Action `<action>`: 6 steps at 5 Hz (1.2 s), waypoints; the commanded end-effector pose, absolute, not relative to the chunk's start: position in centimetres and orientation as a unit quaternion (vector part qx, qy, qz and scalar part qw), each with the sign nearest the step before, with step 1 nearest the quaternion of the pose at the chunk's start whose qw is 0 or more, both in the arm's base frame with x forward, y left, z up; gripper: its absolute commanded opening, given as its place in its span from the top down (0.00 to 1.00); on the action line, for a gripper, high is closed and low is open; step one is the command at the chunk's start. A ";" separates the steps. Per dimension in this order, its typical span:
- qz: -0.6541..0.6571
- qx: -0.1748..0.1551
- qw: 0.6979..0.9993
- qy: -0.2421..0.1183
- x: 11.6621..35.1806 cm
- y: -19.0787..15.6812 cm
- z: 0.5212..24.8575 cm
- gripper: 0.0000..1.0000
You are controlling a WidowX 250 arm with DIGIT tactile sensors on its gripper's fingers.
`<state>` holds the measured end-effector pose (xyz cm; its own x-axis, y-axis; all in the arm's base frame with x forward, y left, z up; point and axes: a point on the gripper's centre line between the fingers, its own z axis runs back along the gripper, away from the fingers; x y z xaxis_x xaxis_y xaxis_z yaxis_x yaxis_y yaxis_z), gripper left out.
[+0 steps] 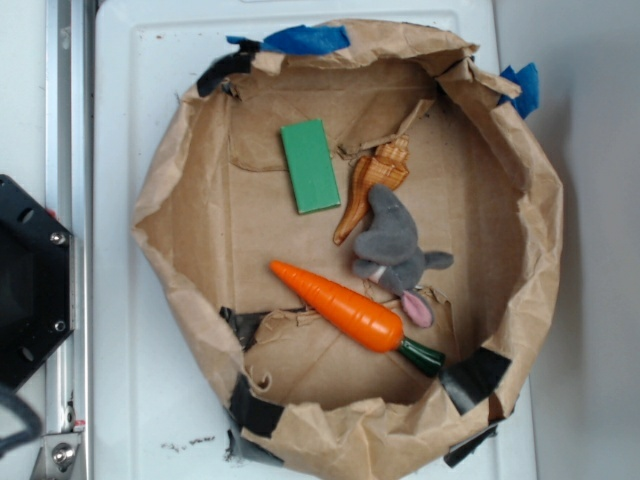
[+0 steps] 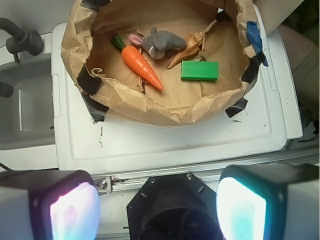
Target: Grab the green block.
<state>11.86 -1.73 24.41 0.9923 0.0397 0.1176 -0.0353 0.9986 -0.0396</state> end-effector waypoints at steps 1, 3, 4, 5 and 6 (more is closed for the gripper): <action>0.019 -0.019 0.998 -0.059 11.9 -1.7 24.4 0.00; -0.076 -0.033 0.993 -0.081 22.0 0.8 24.0 0.00; -0.147 -0.030 0.984 -0.095 25.5 0.6 23.1 0.00; -0.270 -0.019 0.954 -0.126 26.9 -1.3 19.9 0.00; -0.384 -0.017 0.912 -0.144 26.1 -1.1 16.6 0.00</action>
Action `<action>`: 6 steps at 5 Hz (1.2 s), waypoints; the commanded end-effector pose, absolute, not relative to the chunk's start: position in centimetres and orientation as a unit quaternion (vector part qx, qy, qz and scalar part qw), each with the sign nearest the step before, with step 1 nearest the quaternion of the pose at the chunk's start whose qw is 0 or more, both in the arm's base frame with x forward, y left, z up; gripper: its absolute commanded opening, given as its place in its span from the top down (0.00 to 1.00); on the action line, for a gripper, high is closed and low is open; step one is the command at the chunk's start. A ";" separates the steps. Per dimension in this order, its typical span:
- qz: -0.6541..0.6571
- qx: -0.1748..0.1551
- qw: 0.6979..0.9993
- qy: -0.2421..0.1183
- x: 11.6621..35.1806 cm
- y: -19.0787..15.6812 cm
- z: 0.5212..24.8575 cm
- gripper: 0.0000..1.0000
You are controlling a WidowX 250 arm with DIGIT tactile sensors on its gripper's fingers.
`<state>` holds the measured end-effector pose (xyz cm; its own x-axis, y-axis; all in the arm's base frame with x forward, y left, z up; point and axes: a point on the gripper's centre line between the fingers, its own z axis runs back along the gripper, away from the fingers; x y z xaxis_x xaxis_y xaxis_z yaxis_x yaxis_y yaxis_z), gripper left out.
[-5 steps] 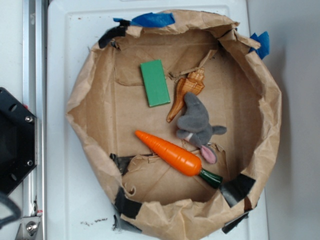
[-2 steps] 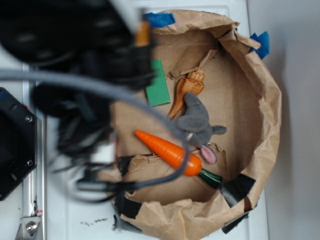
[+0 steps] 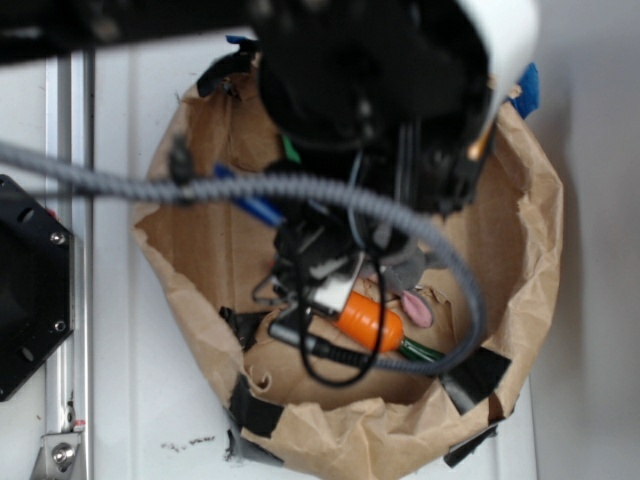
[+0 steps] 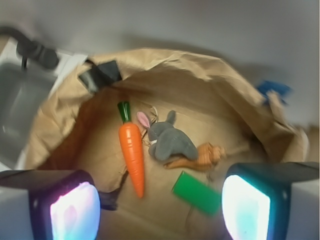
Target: Grab the green block.
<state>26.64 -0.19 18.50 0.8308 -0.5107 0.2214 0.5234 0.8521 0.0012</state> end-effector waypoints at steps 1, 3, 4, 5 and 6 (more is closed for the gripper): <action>-0.384 -0.017 0.912 -0.144 26.1 -1.1 16.6 0.00; -0.384 -0.017 0.912 -0.144 26.1 -1.1 16.6 0.00; -0.383 -0.059 0.916 -0.105 25.5 0.4 12.8 0.00; -0.389 -0.039 0.917 -0.086 24.8 1.3 11.1 0.00; -0.397 -0.032 0.914 -0.074 24.5 2.1 10.6 0.00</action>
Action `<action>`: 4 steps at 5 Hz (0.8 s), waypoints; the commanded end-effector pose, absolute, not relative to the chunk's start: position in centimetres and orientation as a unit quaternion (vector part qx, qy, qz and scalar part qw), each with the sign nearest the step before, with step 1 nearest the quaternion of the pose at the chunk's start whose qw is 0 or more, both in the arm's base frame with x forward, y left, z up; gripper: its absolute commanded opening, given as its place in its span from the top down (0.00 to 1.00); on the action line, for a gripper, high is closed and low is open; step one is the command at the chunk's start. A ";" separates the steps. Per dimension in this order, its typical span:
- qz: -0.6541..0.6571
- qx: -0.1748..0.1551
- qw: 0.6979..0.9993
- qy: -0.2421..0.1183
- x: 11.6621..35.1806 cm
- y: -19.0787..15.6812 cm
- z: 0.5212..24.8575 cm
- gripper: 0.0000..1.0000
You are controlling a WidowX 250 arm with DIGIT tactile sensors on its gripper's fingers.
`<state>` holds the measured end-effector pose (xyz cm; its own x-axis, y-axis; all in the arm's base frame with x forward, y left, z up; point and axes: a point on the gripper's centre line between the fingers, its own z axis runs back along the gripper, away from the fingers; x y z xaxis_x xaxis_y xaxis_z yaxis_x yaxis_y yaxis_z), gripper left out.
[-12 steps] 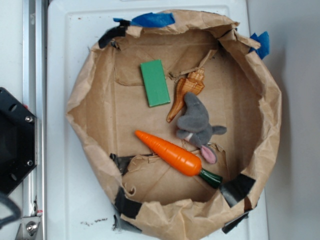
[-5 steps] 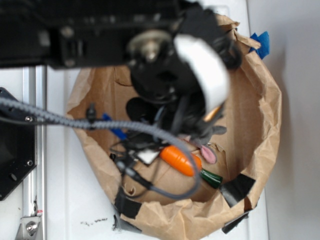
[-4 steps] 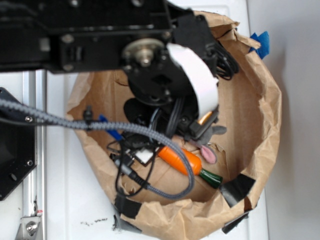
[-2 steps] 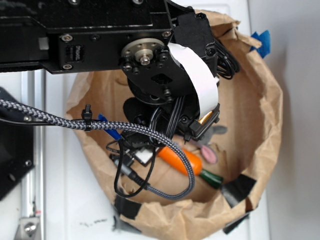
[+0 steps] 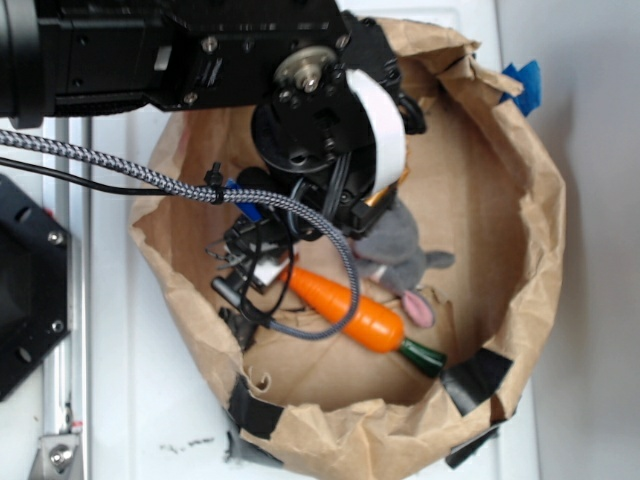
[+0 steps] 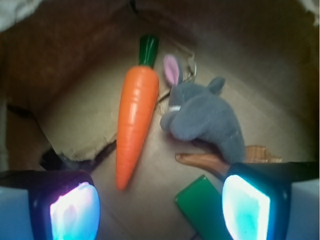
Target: Grab the green block.
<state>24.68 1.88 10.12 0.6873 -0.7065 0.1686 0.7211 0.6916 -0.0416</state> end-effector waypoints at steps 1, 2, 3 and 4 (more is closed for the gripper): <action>-0.397 -0.029 0.915 -0.068 25.0 2.9 9.9 0.00; -0.392 -0.022 0.918 -0.063 25.7 4.0 9.0 0.00; -0.396 -0.017 0.916 -0.065 25.7 4.4 8.6 0.00; -0.419 0.004 0.906 -0.069 24.9 4.7 7.5 0.00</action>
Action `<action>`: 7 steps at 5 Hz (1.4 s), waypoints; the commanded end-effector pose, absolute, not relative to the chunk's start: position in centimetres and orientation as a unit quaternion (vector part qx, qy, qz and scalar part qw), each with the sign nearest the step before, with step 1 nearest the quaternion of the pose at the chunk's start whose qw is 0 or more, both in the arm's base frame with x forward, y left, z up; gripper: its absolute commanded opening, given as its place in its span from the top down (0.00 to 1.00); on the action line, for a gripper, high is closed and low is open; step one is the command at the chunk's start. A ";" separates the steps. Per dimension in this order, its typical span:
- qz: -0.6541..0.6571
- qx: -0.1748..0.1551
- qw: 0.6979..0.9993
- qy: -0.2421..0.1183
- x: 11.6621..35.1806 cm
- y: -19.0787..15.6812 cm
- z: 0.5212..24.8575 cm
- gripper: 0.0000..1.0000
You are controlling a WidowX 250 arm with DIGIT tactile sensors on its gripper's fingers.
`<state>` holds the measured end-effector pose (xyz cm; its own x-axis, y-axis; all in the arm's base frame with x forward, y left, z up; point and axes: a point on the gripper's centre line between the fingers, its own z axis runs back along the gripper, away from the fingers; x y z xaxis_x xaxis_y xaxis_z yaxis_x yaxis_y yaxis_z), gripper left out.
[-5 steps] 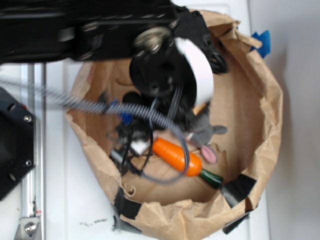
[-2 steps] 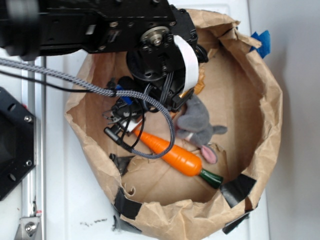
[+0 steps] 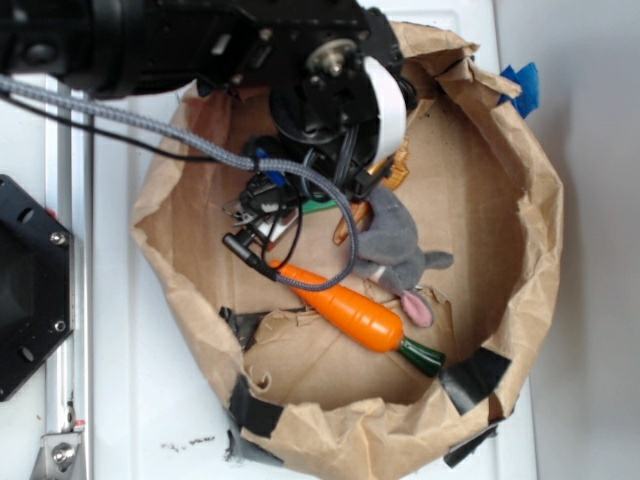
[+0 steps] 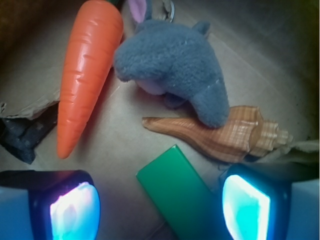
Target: Grab the green block.
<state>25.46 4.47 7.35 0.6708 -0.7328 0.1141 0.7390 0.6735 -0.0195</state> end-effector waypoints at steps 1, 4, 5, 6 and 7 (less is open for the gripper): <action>-0.424 0.006 0.903 -0.065 24.4 4.8 6.3 0.00; -0.418 -0.040 0.905 -0.067 27.2 4.7 3.2 0.00; -0.428 -0.045 0.900 -0.066 27.3 3.9 2.4 0.00; -0.437 -0.044 0.896 -0.059 27.0 3.3 1.6 0.00; -0.436 -0.029 0.898 -0.057 26.8 2.9 1.5 1.00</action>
